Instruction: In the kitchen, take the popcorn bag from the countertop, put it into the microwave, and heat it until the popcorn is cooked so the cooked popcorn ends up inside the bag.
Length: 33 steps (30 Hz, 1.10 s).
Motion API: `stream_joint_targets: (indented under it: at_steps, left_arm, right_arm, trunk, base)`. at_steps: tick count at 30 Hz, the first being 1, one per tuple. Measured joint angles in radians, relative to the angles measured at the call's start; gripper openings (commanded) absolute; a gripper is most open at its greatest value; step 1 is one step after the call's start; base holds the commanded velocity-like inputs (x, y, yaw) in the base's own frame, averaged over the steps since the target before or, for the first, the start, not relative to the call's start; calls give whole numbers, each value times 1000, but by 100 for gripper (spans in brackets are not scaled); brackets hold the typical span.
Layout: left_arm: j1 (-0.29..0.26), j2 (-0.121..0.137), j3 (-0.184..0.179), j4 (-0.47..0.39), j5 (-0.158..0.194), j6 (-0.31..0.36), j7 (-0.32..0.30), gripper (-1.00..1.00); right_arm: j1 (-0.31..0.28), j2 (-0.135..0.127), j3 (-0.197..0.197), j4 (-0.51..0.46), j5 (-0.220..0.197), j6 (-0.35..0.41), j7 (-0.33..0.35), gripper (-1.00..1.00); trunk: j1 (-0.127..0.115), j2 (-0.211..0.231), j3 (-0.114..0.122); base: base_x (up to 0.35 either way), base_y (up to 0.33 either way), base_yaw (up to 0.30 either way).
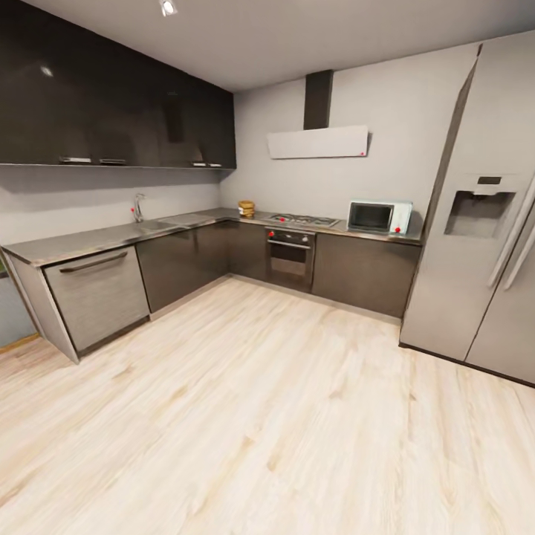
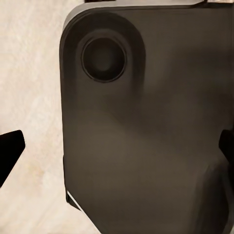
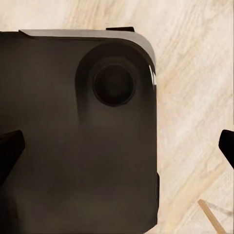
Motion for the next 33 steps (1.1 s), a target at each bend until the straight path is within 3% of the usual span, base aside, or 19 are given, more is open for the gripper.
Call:
stream_joint_targets:
  at_steps: [15,33]
  left_arm:
    - [0,-2,0,0,0,0,1,100]
    - [0,-1,0,0,-1,-4,1,100]
  right_arm:
    - [0,-2,1,-3,3,0,0,100]
    - [0,-1,-1,-3,5,0,0,100]
  trunk:
    - [0,0,0]
    - [0,0,0]
  base:
    - [322,114,0]
    - [322,4,0]
